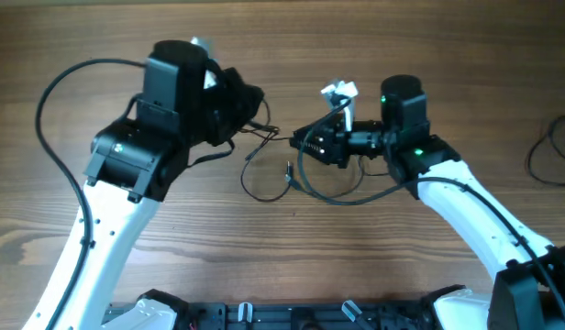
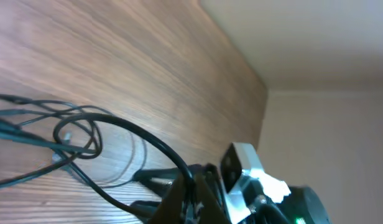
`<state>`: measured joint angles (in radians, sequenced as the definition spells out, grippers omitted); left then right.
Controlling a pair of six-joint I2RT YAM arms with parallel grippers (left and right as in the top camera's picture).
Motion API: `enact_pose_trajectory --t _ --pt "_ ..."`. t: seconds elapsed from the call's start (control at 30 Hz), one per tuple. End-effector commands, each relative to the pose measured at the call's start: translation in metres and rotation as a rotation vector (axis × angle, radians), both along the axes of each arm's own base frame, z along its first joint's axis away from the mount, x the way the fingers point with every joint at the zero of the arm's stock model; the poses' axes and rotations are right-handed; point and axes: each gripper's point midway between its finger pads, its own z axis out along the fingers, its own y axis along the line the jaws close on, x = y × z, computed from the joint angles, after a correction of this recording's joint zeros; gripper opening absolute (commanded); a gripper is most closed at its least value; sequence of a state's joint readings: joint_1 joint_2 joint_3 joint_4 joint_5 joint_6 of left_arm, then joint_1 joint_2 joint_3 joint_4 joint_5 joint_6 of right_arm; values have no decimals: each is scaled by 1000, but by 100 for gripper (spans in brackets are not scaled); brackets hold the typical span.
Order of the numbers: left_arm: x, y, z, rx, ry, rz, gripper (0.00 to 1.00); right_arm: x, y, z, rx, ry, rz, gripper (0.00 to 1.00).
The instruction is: Untangle cables
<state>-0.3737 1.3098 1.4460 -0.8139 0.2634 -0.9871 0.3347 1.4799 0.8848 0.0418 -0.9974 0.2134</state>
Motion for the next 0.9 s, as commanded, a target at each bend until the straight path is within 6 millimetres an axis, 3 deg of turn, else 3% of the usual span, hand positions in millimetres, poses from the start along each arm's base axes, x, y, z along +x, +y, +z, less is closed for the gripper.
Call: enact_pose_trajectory --t 0.0,0.1,0.23,0.33,0.43,0.5,0.7,0.87 --pt "-2 9 5 -53 27 9 4 18 -3 -3 -63 -40 -119 41" --pt "-2 11 7 -97 50 16 4 14 3 -3 -59 -9 -116 48" --pt "-1 11 7 -129 79 49 4 17 9 -8 56 532 -338 50" --pt "-1 11 7 -128 79 48 4 8 21 -8 117 818 -403 34" --pt "-1 11 7 -128 79 49 4 1 33 -11 131 945 -451 31" --pt "-1 11 7 -128 80 49 4 -2 40 -16 135 998 -499 36" --pt "-2 11 6 -127 85 48 4 7 38 -21 173 1073 -619 36" --pt "-5 10 3 -123 100 47 4 12 36 -22 207 1141 -680 30"
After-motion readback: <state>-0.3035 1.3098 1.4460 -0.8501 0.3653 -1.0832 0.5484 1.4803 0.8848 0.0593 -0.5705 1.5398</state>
